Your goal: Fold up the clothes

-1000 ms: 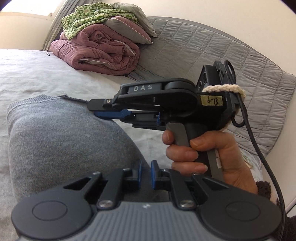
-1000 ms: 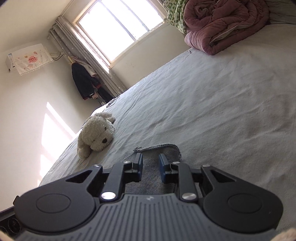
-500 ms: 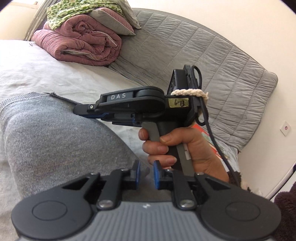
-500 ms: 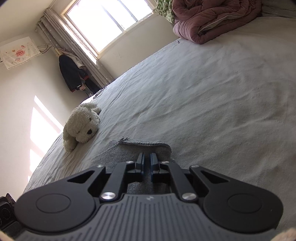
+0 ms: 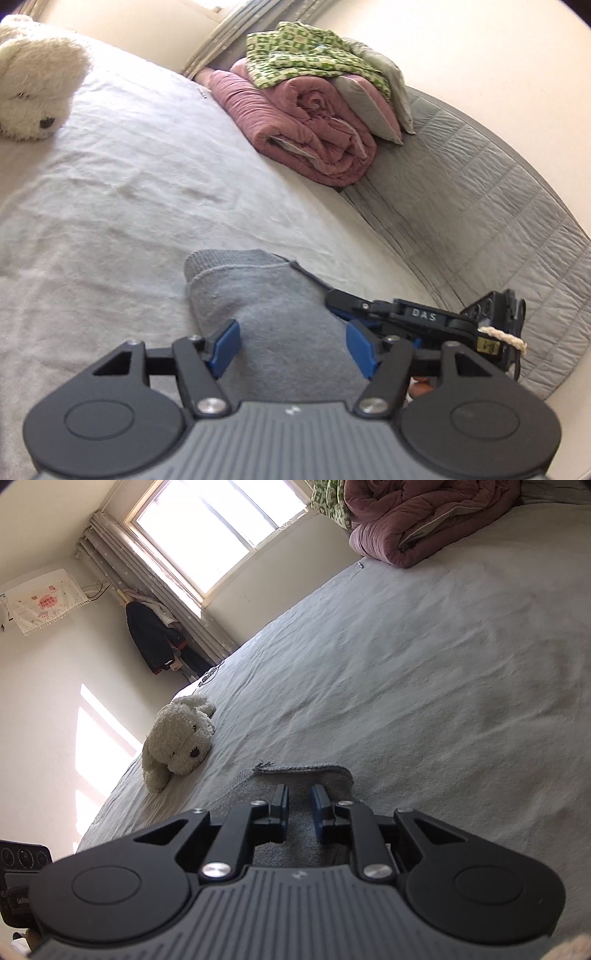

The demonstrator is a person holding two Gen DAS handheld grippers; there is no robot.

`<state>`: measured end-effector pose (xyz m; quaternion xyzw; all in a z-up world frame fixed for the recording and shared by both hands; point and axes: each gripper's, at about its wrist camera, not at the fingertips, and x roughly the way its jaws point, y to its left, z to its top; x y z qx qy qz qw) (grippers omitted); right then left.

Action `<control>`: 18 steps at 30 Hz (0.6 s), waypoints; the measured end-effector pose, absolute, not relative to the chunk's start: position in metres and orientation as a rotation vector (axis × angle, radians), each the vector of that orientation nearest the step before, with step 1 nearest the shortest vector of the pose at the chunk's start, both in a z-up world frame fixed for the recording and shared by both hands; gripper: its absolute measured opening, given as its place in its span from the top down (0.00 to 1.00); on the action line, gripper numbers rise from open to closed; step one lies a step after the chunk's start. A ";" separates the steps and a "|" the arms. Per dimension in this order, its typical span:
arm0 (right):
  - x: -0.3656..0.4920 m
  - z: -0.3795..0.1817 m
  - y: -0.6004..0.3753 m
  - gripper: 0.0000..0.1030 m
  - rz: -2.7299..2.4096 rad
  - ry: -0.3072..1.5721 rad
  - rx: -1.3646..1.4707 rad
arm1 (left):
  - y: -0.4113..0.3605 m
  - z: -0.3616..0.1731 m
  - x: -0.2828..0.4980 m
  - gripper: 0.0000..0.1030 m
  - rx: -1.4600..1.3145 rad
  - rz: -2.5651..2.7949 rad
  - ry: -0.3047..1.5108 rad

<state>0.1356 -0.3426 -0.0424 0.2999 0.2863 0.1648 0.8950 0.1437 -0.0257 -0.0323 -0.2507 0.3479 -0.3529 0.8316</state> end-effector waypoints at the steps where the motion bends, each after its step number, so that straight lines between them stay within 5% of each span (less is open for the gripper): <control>1: 0.136 -0.042 -0.343 0.80 0.343 0.593 0.626 | -0.024 -0.038 0.151 0.35 -0.567 -0.738 0.758; 7: 0.135 -0.040 -0.343 0.68 0.364 0.582 0.640 | -0.015 -0.068 0.194 0.36 -0.767 -0.677 0.872; 15: 0.134 -0.034 -0.338 0.57 0.340 0.575 0.665 | -0.039 -0.069 0.188 0.40 -0.692 -0.653 0.804; 18: 0.134 -0.029 -0.331 0.46 0.295 0.572 0.664 | -0.044 -0.067 0.184 0.41 -0.630 -0.640 0.781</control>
